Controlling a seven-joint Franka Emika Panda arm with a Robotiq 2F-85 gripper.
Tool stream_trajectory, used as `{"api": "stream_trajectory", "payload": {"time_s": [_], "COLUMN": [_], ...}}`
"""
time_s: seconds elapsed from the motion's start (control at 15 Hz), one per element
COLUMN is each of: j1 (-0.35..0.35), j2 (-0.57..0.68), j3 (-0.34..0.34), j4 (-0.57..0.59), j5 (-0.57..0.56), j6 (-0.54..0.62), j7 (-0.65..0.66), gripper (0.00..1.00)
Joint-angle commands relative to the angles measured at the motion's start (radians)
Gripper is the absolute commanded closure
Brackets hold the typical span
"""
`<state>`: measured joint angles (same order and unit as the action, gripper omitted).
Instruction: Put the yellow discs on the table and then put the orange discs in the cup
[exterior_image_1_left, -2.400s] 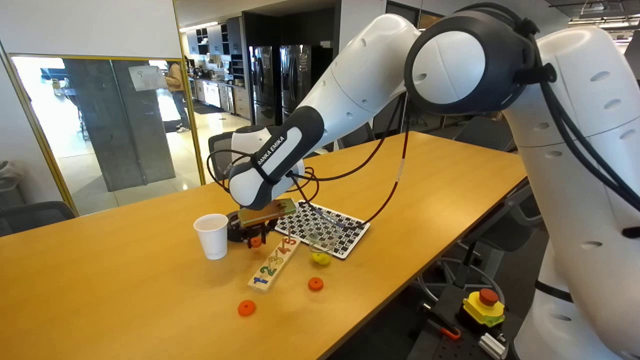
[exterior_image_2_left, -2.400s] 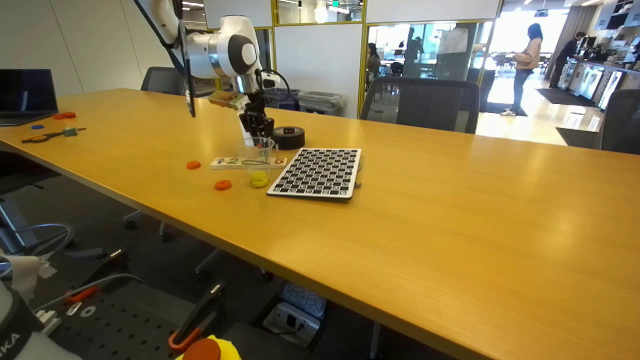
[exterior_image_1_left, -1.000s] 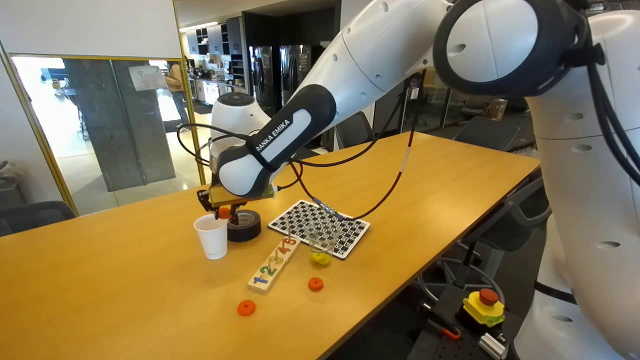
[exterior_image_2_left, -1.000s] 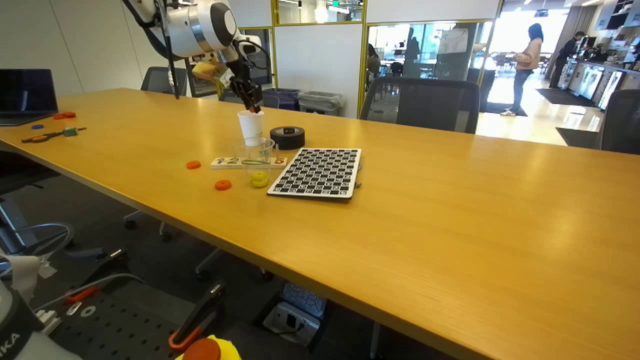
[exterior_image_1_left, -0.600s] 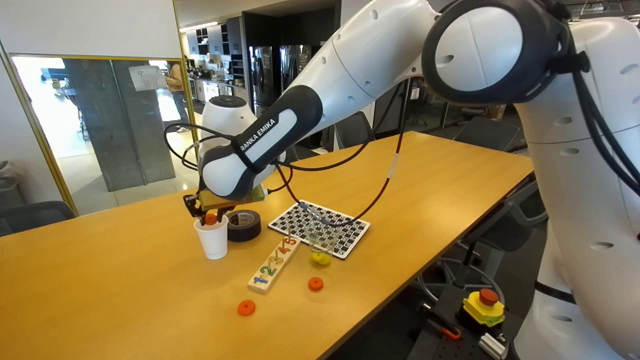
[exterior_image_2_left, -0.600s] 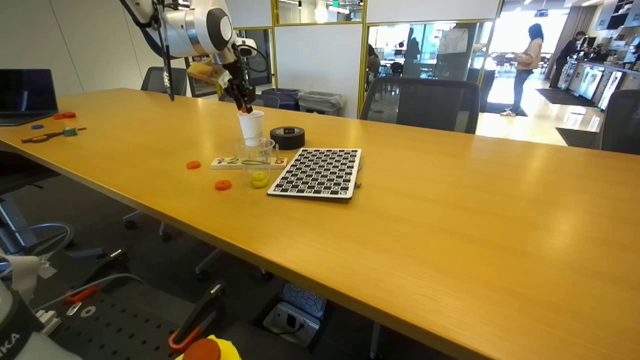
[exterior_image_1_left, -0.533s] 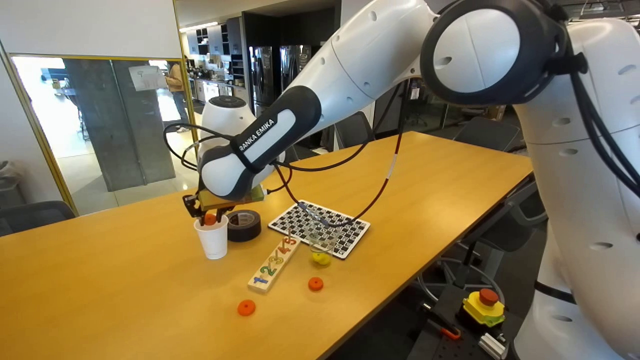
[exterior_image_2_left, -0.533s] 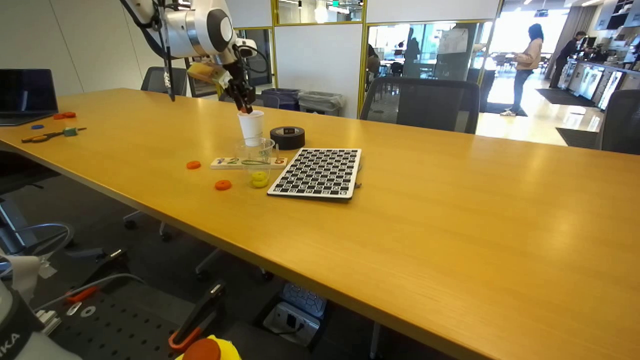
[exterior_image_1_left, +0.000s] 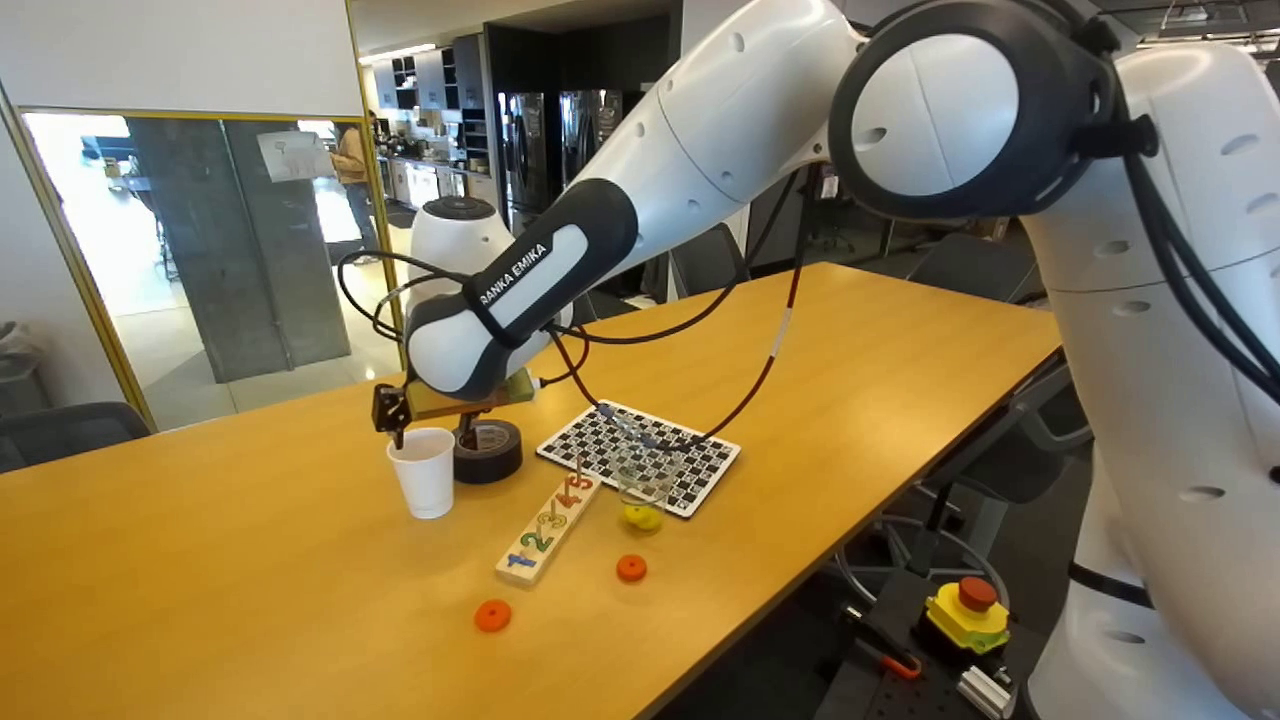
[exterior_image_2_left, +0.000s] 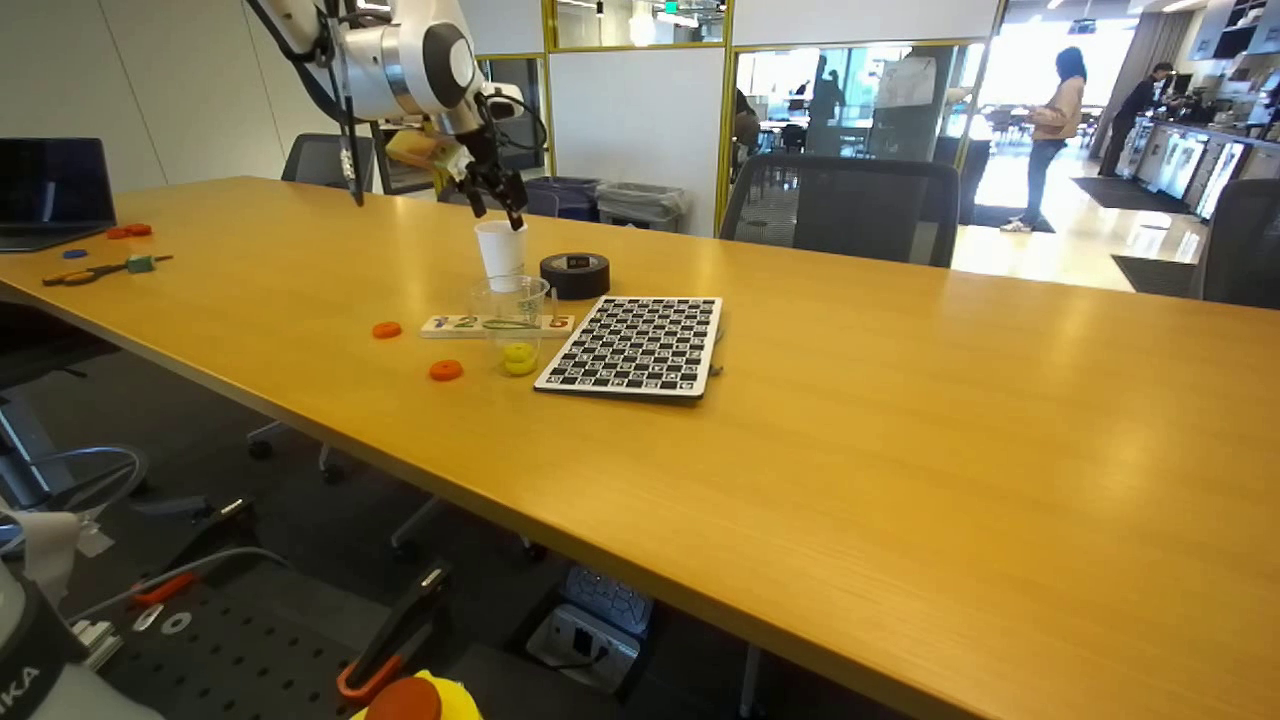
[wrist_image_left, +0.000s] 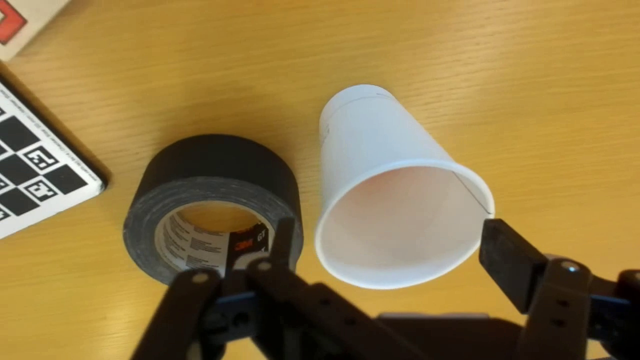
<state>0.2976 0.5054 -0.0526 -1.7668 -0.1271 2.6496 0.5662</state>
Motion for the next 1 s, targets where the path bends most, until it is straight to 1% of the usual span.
{"api": "stream_trajectory", "payload": {"time_s": [0.0,0.07,0.2,0.33,0.4,0.53,0.73,0.8,0.93], "j1": [0.066,0.084,0.104,0.093,0.079,0.038,0.009,0.009,0.018], "j2": [-0.116,-0.144,-0.205,-0.267,-0.294,-0.32,-0.324,-0.319,-0.302], "j3": [-0.064,-0.078,-0.079,-0.041,-0.015,0.056,0.117,0.121,0.109], "j4": [-0.138,-0.178,-0.251,-0.315,-0.345,-0.388,-0.443,-0.452,-0.468], "j5": [-0.061,-0.085,-0.129,-0.133,-0.11,-0.009,0.127,0.157,0.151], "j6": [-0.007,-0.001,-0.012,-0.031,-0.034,-0.037,-0.027,-0.03,-0.029], "j7": [0.099,0.139,0.205,0.224,0.221,0.178,0.207,0.258,0.364], "gripper": [0.0,0.0,0.0,0.0,0.0,0.0,0.0,0.0,0.0]}}
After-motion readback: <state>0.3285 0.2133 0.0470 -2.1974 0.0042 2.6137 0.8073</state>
